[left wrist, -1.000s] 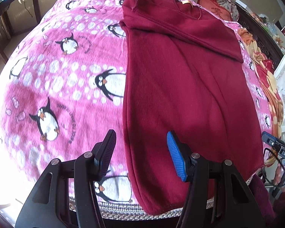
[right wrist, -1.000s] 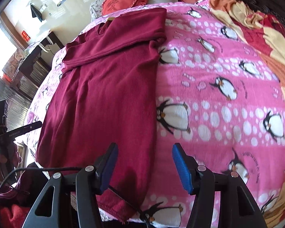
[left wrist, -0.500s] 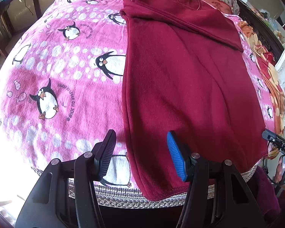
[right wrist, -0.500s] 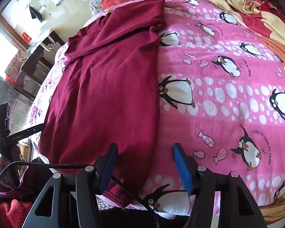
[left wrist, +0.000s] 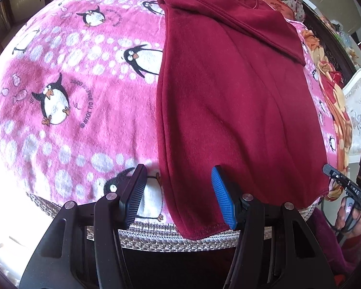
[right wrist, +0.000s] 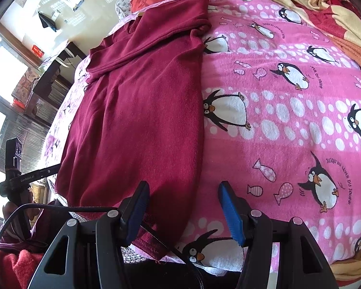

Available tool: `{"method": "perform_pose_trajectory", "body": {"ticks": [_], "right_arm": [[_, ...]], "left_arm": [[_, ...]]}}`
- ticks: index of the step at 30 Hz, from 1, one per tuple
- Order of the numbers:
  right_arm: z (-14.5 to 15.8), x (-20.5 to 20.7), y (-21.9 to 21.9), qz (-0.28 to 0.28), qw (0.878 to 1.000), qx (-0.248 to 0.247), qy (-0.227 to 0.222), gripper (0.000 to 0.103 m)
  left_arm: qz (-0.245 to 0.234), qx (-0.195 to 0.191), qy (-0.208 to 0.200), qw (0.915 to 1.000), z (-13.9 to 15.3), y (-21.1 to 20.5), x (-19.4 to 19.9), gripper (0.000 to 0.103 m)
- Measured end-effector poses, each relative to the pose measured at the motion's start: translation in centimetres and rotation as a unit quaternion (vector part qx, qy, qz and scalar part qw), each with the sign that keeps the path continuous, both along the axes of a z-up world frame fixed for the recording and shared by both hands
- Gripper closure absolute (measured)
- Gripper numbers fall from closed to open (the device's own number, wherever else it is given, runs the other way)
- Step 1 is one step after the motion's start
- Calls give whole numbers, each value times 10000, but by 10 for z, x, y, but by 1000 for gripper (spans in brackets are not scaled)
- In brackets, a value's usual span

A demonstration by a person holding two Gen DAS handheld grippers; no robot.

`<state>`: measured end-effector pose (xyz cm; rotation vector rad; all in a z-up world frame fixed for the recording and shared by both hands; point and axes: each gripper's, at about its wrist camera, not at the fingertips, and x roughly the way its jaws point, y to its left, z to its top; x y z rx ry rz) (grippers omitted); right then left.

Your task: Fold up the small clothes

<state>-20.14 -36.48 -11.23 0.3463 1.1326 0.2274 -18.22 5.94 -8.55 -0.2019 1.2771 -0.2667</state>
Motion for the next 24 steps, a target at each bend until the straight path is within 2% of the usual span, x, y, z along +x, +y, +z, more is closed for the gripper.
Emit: {"method": "perform_pose_trajectory", "body": {"ticks": [6, 10, 15, 18, 19, 20, 22, 24], "right_arm": [[-2, -1, -4, 43, 9998, 207, -8, 45], [-3, -1, -9, 8, 9991, 426, -24, 45], [-4, -2, -12, 27, 9987, 510, -66, 45], [-3, -2, -9, 144, 9989, 429, -149, 45], [-2, -2, -6, 236, 9991, 306, -200, 47], [-1, -2, -3, 300, 9991, 199, -245, 55], [3, -3, 3, 412, 9984, -1, -383, 62], [5, -3, 8, 525, 9976, -1, -456, 73]], "left_arm": [[-25, -136, 23, 9999, -3, -1, 0, 47], [98, -445, 106, 9989, -4, -2, 8, 34], [-175, -100, -26, 9998, -1, -17, 11, 34], [-325, -71, -51, 9994, -2, -20, 12, 34], [-341, -117, -54, 9993, -2, -19, 12, 35], [-352, -146, -70, 9992, -2, -20, 12, 38], [-377, -188, -119, 9990, -2, -20, 12, 55], [-365, -231, -143, 9990, -4, -19, 12, 68]]}}
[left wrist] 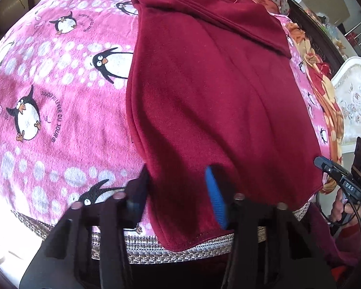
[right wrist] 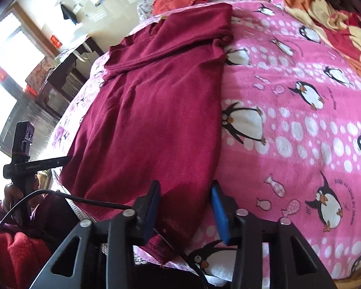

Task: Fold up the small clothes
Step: 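Grasp the sweater hem with both tools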

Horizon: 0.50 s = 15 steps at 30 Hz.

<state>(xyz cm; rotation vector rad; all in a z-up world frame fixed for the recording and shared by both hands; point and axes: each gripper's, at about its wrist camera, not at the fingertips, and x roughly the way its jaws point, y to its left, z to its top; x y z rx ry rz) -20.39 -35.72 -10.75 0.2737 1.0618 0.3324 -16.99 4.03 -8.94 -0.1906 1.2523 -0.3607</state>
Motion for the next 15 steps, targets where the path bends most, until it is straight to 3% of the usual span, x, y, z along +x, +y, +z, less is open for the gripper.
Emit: {"method": "perform_pose_trajectory", "body": {"ticks": [2, 3, 8, 15], "right_arm": [[-1, 2, 3, 84, 10000, 53, -9, 77], [-2, 4, 4, 103, 9999, 56, 10, 78], [3, 16, -1, -22, 9993, 384, -31, 95], [25, 45, 4, -81, 9972, 613, -412, 95]], "left_arm": [[37, -35, 5, 10000, -1, 2, 2, 80], [57, -68, 20, 10000, 0, 3, 3, 92], [128, -253, -122, 9995, 11, 7, 18, 94], [167, -306, -642, 9973, 38, 7, 43, 94]]}}
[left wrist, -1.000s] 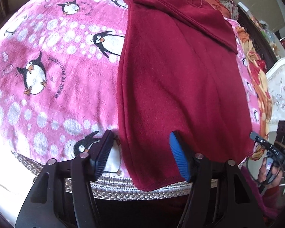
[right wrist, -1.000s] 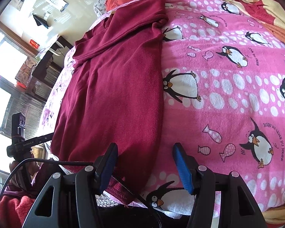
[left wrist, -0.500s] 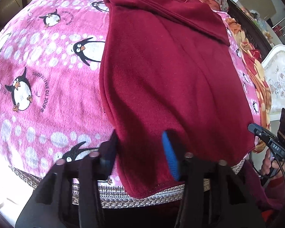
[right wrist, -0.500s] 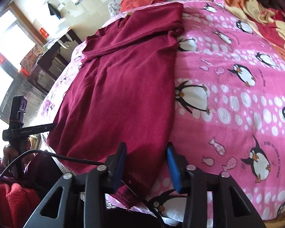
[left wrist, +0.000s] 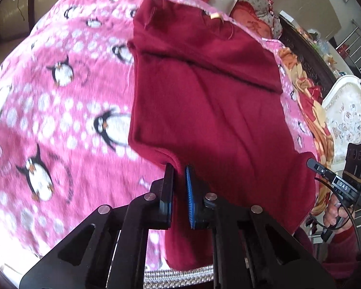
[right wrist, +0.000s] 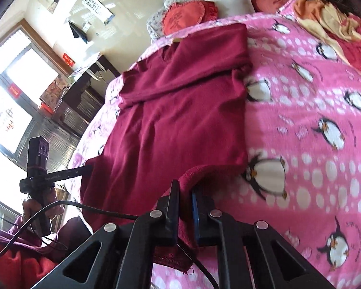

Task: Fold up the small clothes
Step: 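Grasp the sweater hem with both tools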

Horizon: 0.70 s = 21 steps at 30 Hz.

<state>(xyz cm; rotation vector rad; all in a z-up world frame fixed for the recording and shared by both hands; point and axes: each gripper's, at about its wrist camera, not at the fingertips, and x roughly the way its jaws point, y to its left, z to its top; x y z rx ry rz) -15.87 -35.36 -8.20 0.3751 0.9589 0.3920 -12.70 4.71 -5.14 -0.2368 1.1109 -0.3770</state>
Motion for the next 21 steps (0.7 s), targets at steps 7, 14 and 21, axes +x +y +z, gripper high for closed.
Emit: {"method": "perform_pose_trajectory", "body": {"ticks": [7, 14, 21], "right_arm": [[11, 43, 4, -297, 9987, -282, -318, 95], [6, 60, 7, -360, 9980, -462, -249, 95], [4, 53, 0, -290, 9984, -464, -140, 95]], "left_arm": [[383, 3, -244, 9990, 10, 13, 35, 97], [206, -343, 331, 9986, 2, 17, 21, 93], [611, -645, 1210, 9887, -28, 35, -9, 48]]}}
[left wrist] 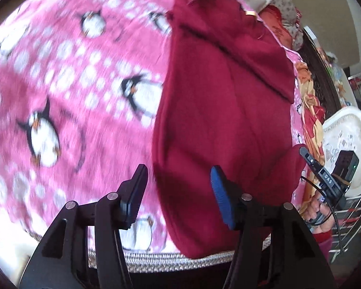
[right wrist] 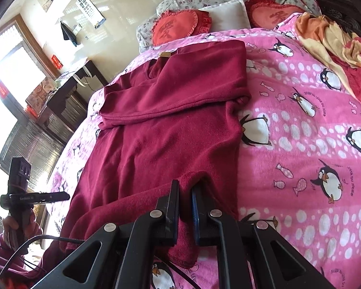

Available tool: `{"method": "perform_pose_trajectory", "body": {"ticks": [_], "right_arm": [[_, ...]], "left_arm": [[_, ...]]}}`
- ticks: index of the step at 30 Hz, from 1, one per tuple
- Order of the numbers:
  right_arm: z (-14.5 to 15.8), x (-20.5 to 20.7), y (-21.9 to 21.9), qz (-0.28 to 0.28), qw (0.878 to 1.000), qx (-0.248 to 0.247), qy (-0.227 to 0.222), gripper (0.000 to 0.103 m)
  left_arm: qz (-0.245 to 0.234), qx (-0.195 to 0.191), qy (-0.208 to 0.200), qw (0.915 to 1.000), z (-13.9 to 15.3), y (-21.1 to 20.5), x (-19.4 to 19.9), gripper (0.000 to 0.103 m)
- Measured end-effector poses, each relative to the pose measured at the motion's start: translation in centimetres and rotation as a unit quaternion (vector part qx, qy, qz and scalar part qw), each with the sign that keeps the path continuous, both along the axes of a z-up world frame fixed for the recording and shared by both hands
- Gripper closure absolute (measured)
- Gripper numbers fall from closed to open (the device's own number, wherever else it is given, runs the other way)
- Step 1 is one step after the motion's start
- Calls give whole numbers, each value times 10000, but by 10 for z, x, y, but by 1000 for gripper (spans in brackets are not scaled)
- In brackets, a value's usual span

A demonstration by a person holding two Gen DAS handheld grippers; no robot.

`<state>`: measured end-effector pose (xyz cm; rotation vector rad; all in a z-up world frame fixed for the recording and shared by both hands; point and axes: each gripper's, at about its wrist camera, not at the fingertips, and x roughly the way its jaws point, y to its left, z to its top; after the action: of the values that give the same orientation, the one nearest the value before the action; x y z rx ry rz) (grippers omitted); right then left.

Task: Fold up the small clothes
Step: 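Grasp the sweater hem with both tools, then lift the hem with both tools and fold it toward the collar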

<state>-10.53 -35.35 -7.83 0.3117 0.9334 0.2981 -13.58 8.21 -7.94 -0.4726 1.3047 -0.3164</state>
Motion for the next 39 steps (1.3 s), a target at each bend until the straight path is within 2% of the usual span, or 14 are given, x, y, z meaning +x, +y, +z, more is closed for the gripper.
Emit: {"method": "perform_pose_trajectory", "body": {"ticks": [3, 6, 10, 13, 16, 17, 19, 22, 24, 26, 31, 39], "right_arm": [[-5, -2, -2, 17, 9999, 54, 104, 95], [-13, -4, -7, -15, 9994, 245, 233, 95], [-23, -5, -12, -90, 9977, 508, 429, 95], [-25, -7, -13, -76, 9968, 620, 495, 94], [-27, -7, -13, -92, 9959, 697, 560, 91], [-28, -6, -14, -91, 9956, 723, 594, 90], [-29, -7, -14, -66, 9952, 752, 626, 87], [-29, -7, -10, 46, 9960, 675, 589, 87], [-24, -8, -3, 141, 9977, 487, 448, 87], [-13, -7, -1, 114, 9983, 519, 225, 93], [18, 3, -9, -25, 9974, 677, -229, 94], [48, 32, -12, -247, 9937, 863, -670, 94]], "left_arm": [[56, -43, 208, 9998, -10, 0, -8, 46], [-19, 96, 63, 9999, -7, -9, -8, 43], [-289, -168, 98, 9994, -12, -33, -4, 43], [-550, 145, -117, 9983, -11, -49, -1, 42], [-640, 113, -102, 9978, -11, -53, 1, 43], [-657, 110, -103, 9977, -12, -53, 2, 46], [-664, 107, -79, 9977, -13, -51, 4, 72], [-629, -19, -41, 9980, -15, -45, 7, 87], [-676, -34, -212, 9975, -5, -45, 12, 89], [-720, -17, -522, 9960, 11, -45, 19, 90], [-539, -1, -1146, 9920, 46, -38, 47, 90], [-234, -149, -1494, 9884, 73, -31, 82, 91]]}}
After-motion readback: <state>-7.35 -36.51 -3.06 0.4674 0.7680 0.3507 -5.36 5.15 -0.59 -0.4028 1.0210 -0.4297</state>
